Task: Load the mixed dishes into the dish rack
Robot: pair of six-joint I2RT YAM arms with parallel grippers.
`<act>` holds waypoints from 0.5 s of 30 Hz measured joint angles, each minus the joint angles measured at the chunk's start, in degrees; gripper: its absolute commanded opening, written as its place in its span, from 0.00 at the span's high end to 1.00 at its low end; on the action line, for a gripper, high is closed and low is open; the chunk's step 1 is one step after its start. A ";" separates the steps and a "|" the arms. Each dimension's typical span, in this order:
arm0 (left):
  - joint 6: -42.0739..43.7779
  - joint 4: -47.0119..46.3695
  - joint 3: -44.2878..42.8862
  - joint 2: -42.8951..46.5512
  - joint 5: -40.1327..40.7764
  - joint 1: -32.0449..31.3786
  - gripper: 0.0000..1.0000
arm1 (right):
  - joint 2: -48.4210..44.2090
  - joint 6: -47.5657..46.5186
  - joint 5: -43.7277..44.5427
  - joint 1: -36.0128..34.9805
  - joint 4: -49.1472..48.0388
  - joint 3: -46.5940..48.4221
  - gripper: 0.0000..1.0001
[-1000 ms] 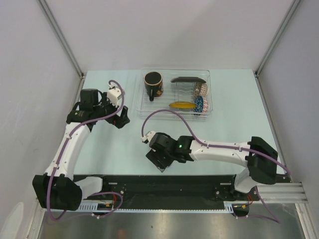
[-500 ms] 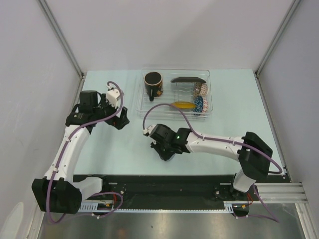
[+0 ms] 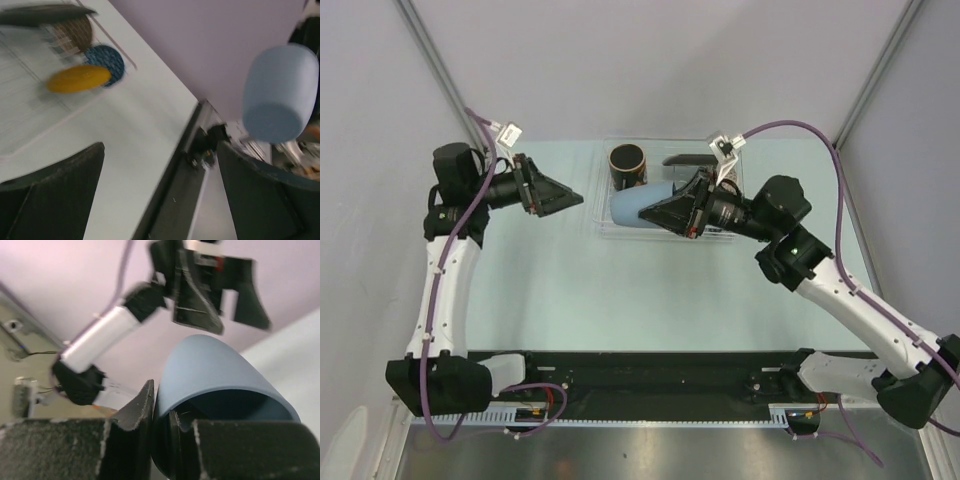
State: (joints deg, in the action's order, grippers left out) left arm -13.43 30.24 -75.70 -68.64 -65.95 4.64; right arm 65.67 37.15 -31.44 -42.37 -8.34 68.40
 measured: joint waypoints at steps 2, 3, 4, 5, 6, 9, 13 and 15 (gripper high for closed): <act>-14.01 -13.00 5.46 0.28 -6.12 -0.09 0.00 | 0.74 5.62 -3.34 0.39 -8.46 -1.20 1.00; -21.27 -19.98 8.66 0.26 -8.41 -0.09 0.00 | 2.16 8.46 -4.61 0.39 -12.46 -1.79 1.00; -26.84 -24.87 10.78 -0.02 -9.94 -0.09 0.00 | 3.52 10.49 -5.46 0.39 -14.91 -2.27 1.00; -31.45 -28.92 12.13 -0.35 -11.23 -0.22 0.00 | 4.70 12.09 -5.90 0.42 -16.90 -2.86 1.00; -34.67 -31.50 12.61 -0.57 -12.15 -0.35 0.00 | 6.19 14.10 -6.64 0.48 -19.08 -3.69 1.00; -42.49 -39.36 12.68 -0.33 -14.58 -0.68 0.01 | 10.38 18.88 -8.17 0.63 -23.39 -5.57 1.00; -47.63 -44.83 12.31 1.29 -16.74 -0.96 0.00 | 13.22 22.77 -9.42 0.66 -27.23 -6.56 1.00; -48.39 -45.77 12.24 1.97 -17.16 -1.49 0.00 | 13.90 24.39 -9.77 0.68 -29.86 -6.69 1.00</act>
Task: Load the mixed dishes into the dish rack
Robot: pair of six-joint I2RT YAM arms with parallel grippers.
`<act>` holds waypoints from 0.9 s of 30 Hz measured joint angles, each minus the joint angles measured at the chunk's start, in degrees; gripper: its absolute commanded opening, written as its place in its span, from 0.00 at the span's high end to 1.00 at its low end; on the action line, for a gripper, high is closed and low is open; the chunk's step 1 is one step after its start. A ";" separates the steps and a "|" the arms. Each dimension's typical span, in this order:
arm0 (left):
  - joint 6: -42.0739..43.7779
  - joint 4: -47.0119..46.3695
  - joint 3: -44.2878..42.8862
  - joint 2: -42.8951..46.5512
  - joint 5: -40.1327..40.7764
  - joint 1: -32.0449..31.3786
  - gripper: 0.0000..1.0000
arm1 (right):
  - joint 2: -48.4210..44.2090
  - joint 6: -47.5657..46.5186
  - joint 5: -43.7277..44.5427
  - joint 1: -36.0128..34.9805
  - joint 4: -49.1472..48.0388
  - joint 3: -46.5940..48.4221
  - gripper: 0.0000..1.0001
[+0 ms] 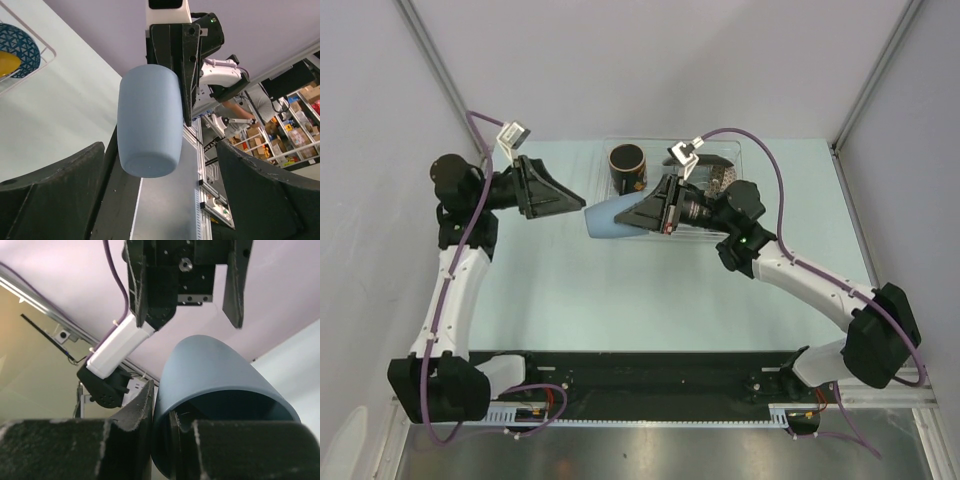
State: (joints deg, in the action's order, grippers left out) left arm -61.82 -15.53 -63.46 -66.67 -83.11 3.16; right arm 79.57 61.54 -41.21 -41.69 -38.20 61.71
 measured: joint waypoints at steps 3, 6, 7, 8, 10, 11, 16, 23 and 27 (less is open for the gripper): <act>1.49 1.53 -0.02 0.87 -0.17 -1.44 0.00 | 0.98 2.82 -0.24 0.11 -5.27 0.00 1.00; 4.26 4.76 -0.02 1.09 -0.11 -2.29 0.00 | 2.82 6.03 -0.26 0.15 -10.93 0.00 1.00; 4.96 5.73 -0.02 1.09 -0.07 -2.36 0.00 | 3.43 6.80 -0.24 0.17 -12.15 0.00 1.00; 5.53 6.64 -0.02 1.09 0.00 -2.40 0.00 | 4.22 7.67 -0.24 0.20 -13.55 0.00 1.00; 6.56 7.82 -0.02 1.09 0.33 -2.99 0.00 | 5.46 8.98 -0.17 0.22 -15.12 0.00 1.00; 6.88 8.13 -0.02 1.09 0.39 -3.61 0.00 | 6.10 9.53 -0.09 0.22 -15.78 0.00 1.00; 8.33 9.33 -0.02 1.07 1.29 -5.97 0.00 | 8.52 12.52 0.83 0.22 -21.57 0.00 1.00; 9.40 9.73 -0.02 0.68 2.93 -6.58 0.00 | 12.50 16.52 2.99 -0.26 -29.97 0.02 1.00; 9.53 9.79 -0.02 0.24 3.45 -6.91 0.00 | 13.42 17.27 3.98 -0.66 -31.45 0.02 1.00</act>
State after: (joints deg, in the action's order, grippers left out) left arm -52.29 -5.74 -63.48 -66.43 -79.66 -3.75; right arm 92.99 78.81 -37.23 -42.35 -69.65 61.73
